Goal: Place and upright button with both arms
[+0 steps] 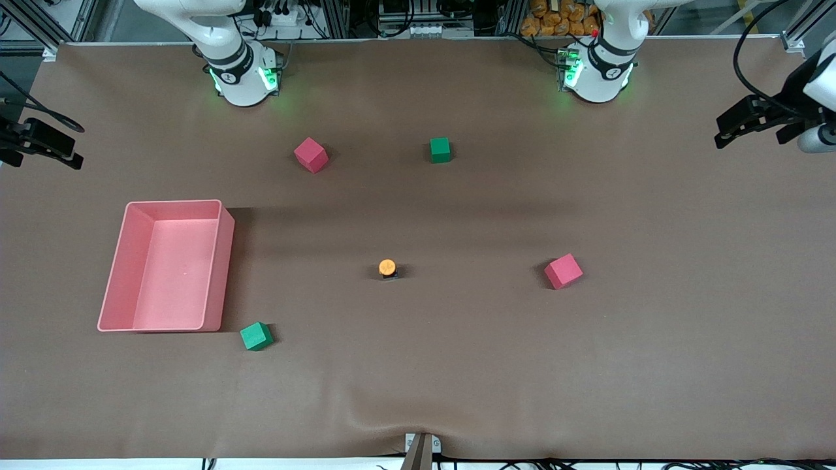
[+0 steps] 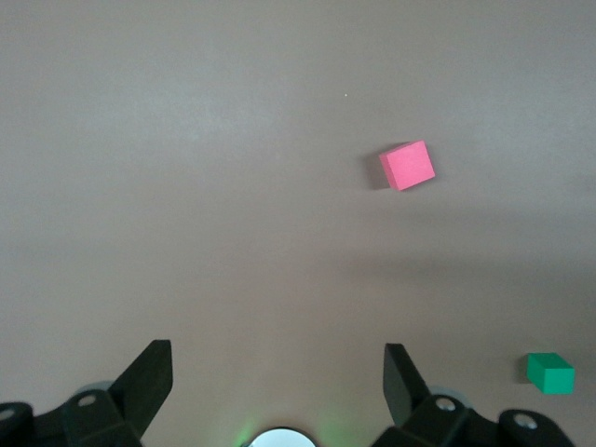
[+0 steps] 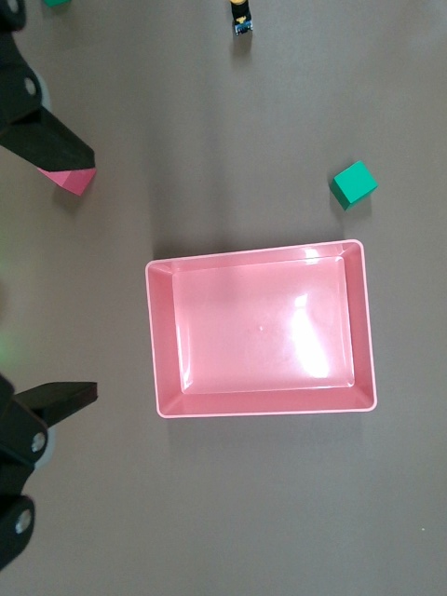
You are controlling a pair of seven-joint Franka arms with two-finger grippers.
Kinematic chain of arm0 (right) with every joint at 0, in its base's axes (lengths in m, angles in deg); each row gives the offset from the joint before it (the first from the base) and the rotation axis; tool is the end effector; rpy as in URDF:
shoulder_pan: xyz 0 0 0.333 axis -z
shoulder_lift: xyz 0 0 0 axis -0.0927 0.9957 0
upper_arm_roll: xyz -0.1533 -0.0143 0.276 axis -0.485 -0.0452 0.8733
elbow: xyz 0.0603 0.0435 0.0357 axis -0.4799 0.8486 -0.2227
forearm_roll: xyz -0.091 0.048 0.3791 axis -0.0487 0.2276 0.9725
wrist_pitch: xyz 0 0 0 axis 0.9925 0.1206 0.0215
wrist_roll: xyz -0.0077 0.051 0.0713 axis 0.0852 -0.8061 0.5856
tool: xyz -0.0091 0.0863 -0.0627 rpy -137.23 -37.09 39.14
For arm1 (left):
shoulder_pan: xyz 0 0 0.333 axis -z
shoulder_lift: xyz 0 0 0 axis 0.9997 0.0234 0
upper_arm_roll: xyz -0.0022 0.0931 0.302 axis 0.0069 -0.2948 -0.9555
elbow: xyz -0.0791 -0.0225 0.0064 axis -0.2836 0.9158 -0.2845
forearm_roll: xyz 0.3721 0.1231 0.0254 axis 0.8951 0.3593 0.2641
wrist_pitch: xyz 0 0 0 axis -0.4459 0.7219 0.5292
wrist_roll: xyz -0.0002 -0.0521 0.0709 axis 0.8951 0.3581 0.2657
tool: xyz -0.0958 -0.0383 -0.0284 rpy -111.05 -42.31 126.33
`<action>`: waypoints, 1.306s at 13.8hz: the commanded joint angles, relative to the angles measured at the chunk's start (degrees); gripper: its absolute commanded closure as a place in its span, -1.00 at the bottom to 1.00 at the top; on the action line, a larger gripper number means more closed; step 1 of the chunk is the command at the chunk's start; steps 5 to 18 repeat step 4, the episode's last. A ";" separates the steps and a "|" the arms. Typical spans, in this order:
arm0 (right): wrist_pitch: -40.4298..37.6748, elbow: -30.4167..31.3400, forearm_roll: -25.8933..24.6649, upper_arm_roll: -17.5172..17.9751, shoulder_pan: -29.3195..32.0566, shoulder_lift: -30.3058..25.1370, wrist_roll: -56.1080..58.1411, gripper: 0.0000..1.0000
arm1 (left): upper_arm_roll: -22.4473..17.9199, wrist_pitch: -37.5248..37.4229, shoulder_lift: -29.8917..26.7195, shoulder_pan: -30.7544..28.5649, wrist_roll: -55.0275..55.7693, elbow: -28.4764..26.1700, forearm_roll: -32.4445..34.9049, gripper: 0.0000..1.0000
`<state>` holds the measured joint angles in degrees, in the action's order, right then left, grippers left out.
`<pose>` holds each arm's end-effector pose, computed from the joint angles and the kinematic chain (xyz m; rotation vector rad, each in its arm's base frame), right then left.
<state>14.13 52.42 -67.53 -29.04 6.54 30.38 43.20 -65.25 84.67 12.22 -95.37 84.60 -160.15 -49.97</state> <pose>0.5454 -0.0286 0.6586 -3.1356 0.0900 0.0642 0.5173 -0.0291 0.6556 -3.1165 -0.0769 0.0340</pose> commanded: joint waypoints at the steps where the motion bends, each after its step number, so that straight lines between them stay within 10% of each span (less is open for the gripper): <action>1: -0.82 -1.07 0.93 -0.26 0.01 0.35 -0.01 -1.00 | 0.47 0.08 0.44 -0.76 -1.11 1.73 -0.99 -1.00; 18: -0.82 -1.07 0.93 -0.18 0.01 0.35 -0.01 -1.00 | 0.55 0.08 0.45 -0.67 -1.02 2.08 -0.82 -1.00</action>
